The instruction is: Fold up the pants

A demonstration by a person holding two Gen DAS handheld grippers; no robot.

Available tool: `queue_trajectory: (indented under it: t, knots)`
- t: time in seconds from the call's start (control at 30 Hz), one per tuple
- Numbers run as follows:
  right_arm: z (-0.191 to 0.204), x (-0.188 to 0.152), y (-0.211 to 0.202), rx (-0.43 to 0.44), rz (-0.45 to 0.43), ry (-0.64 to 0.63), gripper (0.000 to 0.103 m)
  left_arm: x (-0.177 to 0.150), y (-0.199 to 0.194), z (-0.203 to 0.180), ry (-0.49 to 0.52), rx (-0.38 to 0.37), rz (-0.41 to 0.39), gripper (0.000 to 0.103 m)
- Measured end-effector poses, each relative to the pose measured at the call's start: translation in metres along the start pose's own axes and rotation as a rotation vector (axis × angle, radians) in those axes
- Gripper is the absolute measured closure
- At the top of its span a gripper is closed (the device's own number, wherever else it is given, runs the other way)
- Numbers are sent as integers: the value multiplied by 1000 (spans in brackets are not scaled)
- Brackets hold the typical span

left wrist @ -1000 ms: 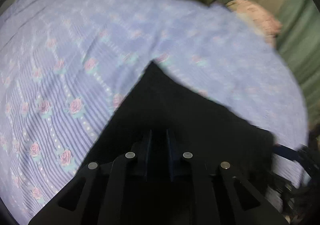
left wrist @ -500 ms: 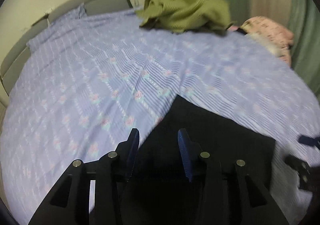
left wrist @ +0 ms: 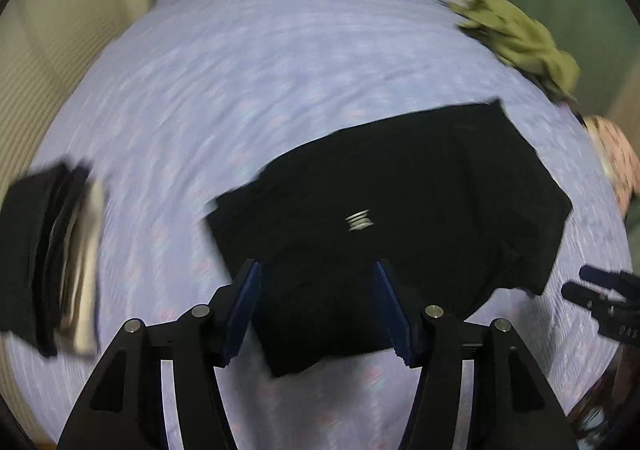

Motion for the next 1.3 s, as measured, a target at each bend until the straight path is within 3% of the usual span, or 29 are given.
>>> queue_trajectory:
  t: [0.17,0.23,0.43,0.6,0.83,1.03,1.07,1.13,1.3]
  knots:
    - [59,8,2,28,4,-105,36,14,6,34,15,-24,-27,39]
    - [73,14,3,30,-6,-105,36,23,19,47,46,-29,-18,37]
    - [94,27,9,-6,11,-88,36,38,63,74,-11,-92,42,37]
    - [119,29,21,19,15,-44,36,44,92,84,-120,-191,85,37]
    - [137,30,48,0,60,-61,36,39,123,100,-276,-257,123,38]
    - [139,32,53,7,76,-54,36,39,120,96,-353,-374,121,66]
    - [140,33,52,13,73,-60,36,37,121,96,-357,-366,125,68]
    - [143,35,52,13,68,-73,36,37,124,94,-338,-346,144,87]
    - [145,37,47,3,51,-95,36,48,98,109,-312,-242,54,91]
Point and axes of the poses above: each gripper's, at about its wrist camera, not at the fingertips, and y roughly the way its jaws point, z to its left, x to its top, the point moved 7 cm from there along y, roughly the way its jaws point, and after that the axes turned 1 degree about -x, right-handed, at the moved point
